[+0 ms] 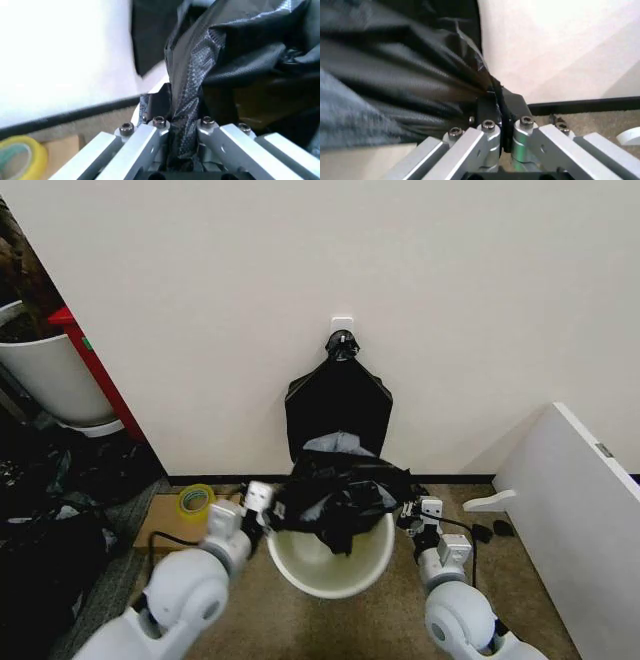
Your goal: Place the garbage bag over the trash bin.
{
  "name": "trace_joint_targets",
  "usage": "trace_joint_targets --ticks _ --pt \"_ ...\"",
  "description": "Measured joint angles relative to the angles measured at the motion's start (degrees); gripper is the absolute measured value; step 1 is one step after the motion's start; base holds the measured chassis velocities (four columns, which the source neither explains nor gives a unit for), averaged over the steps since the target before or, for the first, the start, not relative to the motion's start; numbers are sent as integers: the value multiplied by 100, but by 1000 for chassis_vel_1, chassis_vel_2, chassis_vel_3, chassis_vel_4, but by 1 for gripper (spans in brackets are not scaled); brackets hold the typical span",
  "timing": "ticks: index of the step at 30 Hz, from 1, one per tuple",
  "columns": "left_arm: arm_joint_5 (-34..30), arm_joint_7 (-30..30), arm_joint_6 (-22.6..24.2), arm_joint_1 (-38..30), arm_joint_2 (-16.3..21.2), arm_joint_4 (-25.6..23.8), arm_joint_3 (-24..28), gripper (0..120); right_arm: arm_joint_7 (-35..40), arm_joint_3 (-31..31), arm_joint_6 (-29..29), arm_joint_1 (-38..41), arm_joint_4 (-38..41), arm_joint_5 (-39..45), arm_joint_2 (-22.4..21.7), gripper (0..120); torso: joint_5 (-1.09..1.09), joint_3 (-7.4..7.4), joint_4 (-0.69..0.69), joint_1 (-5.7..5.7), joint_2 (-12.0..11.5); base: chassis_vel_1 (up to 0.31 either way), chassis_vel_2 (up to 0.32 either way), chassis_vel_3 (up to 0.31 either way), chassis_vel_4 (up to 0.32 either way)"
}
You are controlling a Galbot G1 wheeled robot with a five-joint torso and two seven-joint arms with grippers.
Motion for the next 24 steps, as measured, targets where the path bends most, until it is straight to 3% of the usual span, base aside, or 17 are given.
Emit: trace_joint_targets --ticks 4,9,12,13,15,16,19,21,24 --pt "-120 -100 -184 -102 -42 82 -193 1 -168 -136 292 -117 67 -3 -25 0 1 0 0 0 0 0 0 0 0" --pt "-271 -178 -370 -211 -120 199 -375 1 -949 -370 1035 -237 -106 -175 -86 0 1 0 0 0 0 0 0 0 0" --pt "-394 -287 -501 -282 -177 285 -456 1 -2241 -456 2086 -275 -655 -450 -104 0 1 0 0 0 0 0 0 0 0" --pt "-394 -287 -501 -282 -177 285 -456 1 -2241 -456 2086 -275 -655 -450 -104 0 1 0 0 0 0 0 0 0 0" --pt "-475 -355 -577 -318 -243 369 -497 1 -3703 -408 3074 -254 -1249 -541 -75 0 2 0 0 0 0 0 0 0 0" --pt "-475 -355 -577 -318 -243 369 -497 1 -3703 -408 3074 -254 -1249 -541 -75 0 2 0 0 0 0 0 0 0 0" --pt "-542 -379 -645 -321 -382 440 -499 1 -4774 -332 3689 -100 -1905 -745 40 0 1 0 -1 0 1 0 0 0 0" --pt "-559 -382 -653 -321 -415 447 -497 1 -4782 -309 3746 -38 -2028 -952 87 0 1 1 0 0 1 0 0 0 0" --pt "-613 -402 -657 -310 -491 448 -482 1 -4243 -162 3880 172 -2417 -2070 232 0 1 1 0 0 1 0 0 0 0"
